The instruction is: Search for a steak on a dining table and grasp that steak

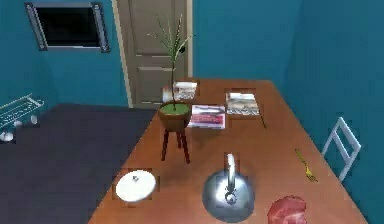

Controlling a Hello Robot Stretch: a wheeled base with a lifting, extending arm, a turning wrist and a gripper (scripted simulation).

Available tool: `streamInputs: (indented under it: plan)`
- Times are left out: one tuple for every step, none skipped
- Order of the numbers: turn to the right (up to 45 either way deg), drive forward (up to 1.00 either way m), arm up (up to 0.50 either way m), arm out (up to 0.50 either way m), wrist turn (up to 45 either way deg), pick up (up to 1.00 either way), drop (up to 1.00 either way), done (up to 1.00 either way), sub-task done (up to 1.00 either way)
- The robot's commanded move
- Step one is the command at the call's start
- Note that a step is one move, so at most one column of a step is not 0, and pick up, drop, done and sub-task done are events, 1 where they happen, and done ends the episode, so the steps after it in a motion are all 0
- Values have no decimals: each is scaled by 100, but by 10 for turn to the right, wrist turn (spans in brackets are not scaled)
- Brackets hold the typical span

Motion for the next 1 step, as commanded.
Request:
streamInputs:
  plan:
    - [-450,0,0,0,0,0,0,0,0]
